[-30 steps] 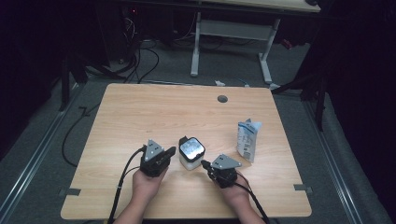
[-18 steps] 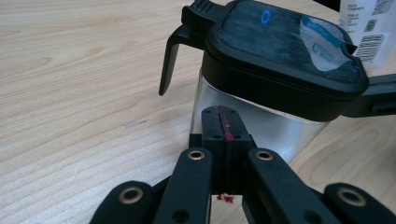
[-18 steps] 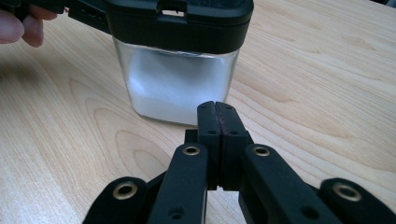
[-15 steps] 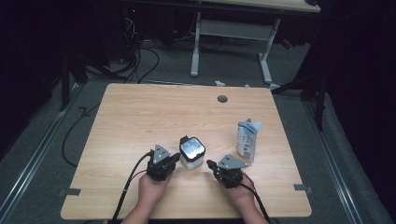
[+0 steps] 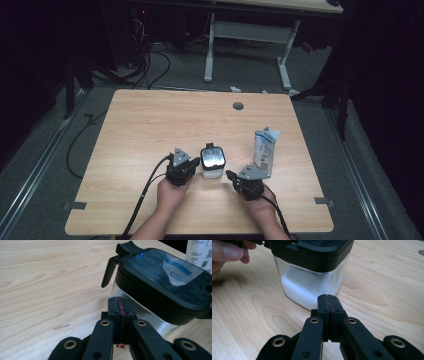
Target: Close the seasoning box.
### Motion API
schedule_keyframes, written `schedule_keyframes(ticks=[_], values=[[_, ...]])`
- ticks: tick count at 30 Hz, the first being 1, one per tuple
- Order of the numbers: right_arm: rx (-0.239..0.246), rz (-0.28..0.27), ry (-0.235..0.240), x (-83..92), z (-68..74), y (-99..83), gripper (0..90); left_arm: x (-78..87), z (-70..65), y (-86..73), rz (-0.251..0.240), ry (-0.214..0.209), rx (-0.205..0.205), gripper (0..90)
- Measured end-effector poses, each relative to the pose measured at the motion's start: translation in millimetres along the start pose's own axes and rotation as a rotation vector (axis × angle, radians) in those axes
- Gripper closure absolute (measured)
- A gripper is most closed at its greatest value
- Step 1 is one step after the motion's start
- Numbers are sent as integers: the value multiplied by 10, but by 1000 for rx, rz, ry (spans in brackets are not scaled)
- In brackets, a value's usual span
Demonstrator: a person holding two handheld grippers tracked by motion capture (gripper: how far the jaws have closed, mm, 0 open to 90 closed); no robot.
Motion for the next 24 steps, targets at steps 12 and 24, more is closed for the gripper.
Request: schedule_keyframes(ticks=[12, 24], values=[[-21, -3, -8, 21, -65, -8, 896, -54, 15, 42, -5, -2, 7, 899], [-34, -17, -7, 52, -103, 10, 846, 403, 370, -173, 11, 77, -47, 811]])
Point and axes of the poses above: each handheld gripper's, and its own axes: x roughly backward along the jaws, y roughly out of its top, z roughly to its left, the point moved 9 cm from there along -x, roughly forward along the jaws, and after that the axes turned 15 degrees about -x, right-handed, at the moved point
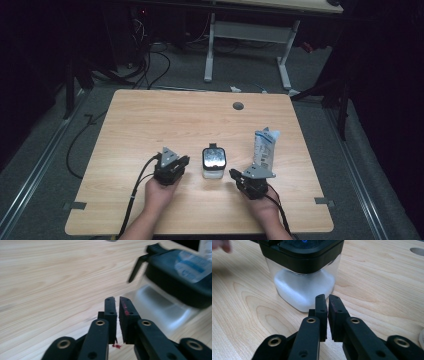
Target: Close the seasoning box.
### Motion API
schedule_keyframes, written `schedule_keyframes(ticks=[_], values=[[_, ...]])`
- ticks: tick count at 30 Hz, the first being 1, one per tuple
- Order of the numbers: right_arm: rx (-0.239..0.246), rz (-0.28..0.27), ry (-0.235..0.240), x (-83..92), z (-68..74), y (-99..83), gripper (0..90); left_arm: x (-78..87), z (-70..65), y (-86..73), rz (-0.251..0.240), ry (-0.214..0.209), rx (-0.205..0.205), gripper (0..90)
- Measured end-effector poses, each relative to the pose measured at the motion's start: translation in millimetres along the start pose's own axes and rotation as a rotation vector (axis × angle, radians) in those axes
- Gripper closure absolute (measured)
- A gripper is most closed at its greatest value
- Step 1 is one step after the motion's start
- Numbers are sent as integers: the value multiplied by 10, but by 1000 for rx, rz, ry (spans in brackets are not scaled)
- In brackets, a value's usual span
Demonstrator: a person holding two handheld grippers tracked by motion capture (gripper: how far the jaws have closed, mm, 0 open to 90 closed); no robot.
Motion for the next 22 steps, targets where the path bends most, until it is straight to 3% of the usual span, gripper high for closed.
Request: schedule_keyframes(ticks=[3, 5, 8, 11, 16, 20, 22], values=[[-3, -3, -3, 12, -15, 5, 824, 255, 208, -198, 28, 16, -3, 705], [-4, -8, -14, 15, -40, 8, 801, 456, 360, -364, 49, 49, -7, 629], [-13, -9, -36, 35, -104, 7, 749, 721, 488, -618, 61, 95, -4, 532], [-17, -21, -68, 101, -183, -7, 712, 847, 540, -725, 70, 105, 24, 518], [-63, -15, -107, 182, -351, -93, 697, 867, 560, -647, 38, 110, -2, 487], [-76, -29, -113, 212, -389, -68, 675, 809, 535, -690, 75, 103, -29, 473], [-74, -26, -116, 204, -396, -74, 663, 811, 534, -683, 72, 102, -22, 468]])
Point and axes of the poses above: each handheld gripper's, and its own axes: x roughly backward along the jaws, y roughly out of its top, z roughly to its left, the point moved 9 cm from there along -x, roughly forward along the jaws, and after that the axes turned 15 degrees about -x, right-handed, at the moved point
